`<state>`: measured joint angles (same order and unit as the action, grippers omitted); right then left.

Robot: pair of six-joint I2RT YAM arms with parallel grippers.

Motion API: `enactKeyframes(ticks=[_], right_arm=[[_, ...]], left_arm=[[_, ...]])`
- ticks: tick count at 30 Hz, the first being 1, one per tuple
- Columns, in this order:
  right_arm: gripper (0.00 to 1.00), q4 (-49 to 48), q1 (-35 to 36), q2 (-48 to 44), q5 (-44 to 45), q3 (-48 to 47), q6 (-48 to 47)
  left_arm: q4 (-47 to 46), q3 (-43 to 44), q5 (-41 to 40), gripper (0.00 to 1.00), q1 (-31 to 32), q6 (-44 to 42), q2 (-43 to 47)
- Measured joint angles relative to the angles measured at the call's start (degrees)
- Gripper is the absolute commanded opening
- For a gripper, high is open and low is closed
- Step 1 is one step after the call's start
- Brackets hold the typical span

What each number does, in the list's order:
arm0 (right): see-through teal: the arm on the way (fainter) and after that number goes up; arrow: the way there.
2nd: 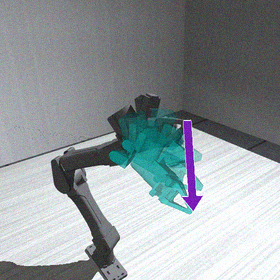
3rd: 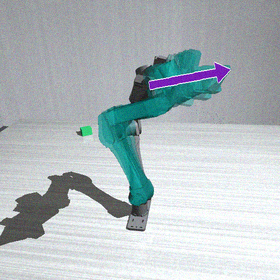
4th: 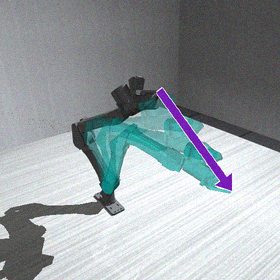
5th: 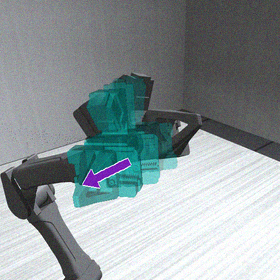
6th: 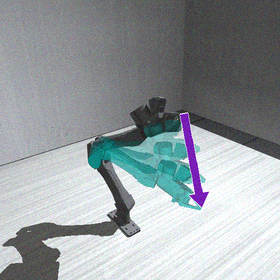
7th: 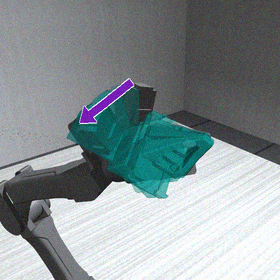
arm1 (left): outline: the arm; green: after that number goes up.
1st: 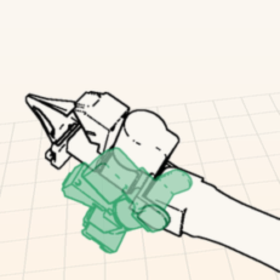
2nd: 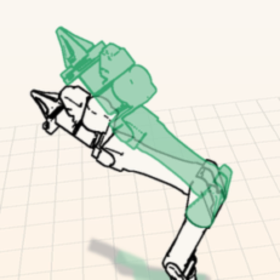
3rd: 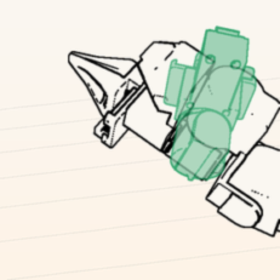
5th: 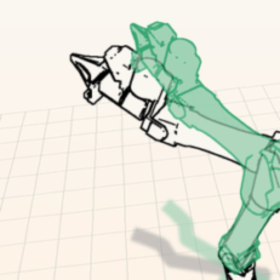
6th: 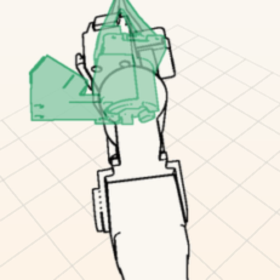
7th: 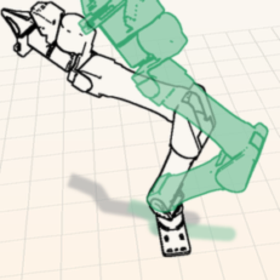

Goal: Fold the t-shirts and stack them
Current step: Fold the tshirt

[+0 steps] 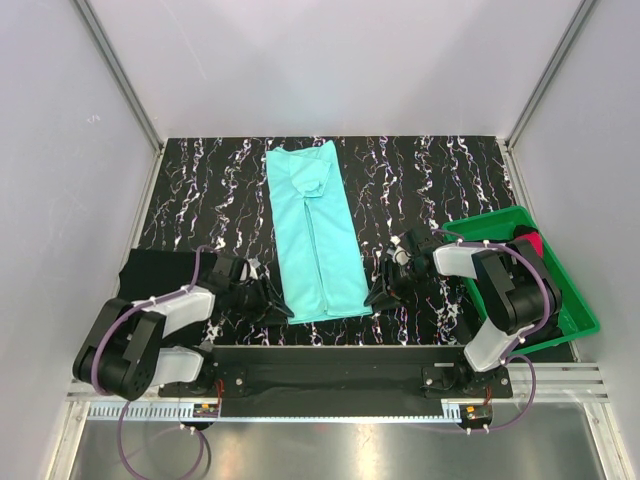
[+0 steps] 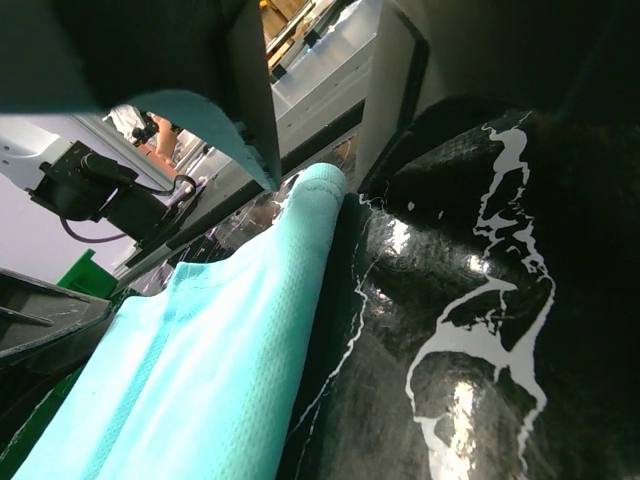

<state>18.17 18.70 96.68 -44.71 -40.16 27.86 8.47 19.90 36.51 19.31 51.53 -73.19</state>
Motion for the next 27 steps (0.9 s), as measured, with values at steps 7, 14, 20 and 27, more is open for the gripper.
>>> enactKeyframes(ticks=[7, 14, 20, 27], right_arm=[[0.41, 0.44, 0.0, 0.5, 0.2, -0.26, -0.22], [0.18, 0.72, 0.0, 1.66, 0.79, -0.66, -1.16], [0.0, 0.79, 0.0, 1.7, 1.68, -0.66, -1.53], [0.0, 1.75, 0.0, -1.95, 2.64, -3.61, 1.42]], left_arm=[[0.28, 0.83, -0.09, 0.31, 0.11, -0.35, -1.84], [1.22, 0.92, -1.73, 0.1, 0.15, -0.7, -2.03], [1.6, 0.98, -2.25, 0.0, 0.28, -0.09, -1.14], [6.56, 4.96, -4.72, 0.0, 0.37, 1.03, 0.17]])
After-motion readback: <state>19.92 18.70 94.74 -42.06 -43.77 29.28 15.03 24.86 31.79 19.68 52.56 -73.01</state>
